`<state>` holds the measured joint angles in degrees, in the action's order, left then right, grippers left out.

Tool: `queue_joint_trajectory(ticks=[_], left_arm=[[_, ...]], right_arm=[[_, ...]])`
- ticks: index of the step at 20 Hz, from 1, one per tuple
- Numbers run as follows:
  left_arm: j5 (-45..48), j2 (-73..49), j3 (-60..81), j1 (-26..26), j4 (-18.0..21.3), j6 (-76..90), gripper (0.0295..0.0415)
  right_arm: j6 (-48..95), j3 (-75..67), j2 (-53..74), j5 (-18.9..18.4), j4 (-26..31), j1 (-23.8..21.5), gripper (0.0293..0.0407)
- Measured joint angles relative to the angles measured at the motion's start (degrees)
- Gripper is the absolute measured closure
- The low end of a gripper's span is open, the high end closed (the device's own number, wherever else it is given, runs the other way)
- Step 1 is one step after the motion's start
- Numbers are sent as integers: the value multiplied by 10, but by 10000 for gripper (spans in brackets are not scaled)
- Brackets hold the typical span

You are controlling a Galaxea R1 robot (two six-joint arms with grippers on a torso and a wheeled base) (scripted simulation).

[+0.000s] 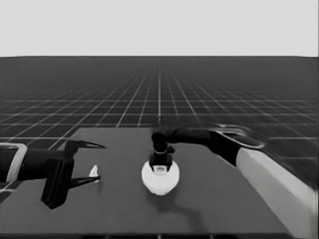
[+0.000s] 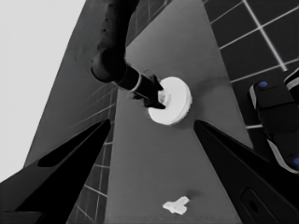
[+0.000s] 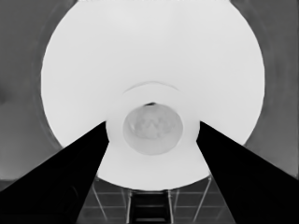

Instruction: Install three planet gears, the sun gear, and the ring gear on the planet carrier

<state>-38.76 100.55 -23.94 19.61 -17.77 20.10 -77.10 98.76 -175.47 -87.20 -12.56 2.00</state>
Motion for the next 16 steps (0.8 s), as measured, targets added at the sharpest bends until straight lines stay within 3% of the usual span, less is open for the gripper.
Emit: queue_joint_trajectory(ticks=[16], left_arm=[[0, 0, 0, 0, 0, 0, 326]], right_arm=[[-25, 14, -3, 7, -18, 25, 352]])
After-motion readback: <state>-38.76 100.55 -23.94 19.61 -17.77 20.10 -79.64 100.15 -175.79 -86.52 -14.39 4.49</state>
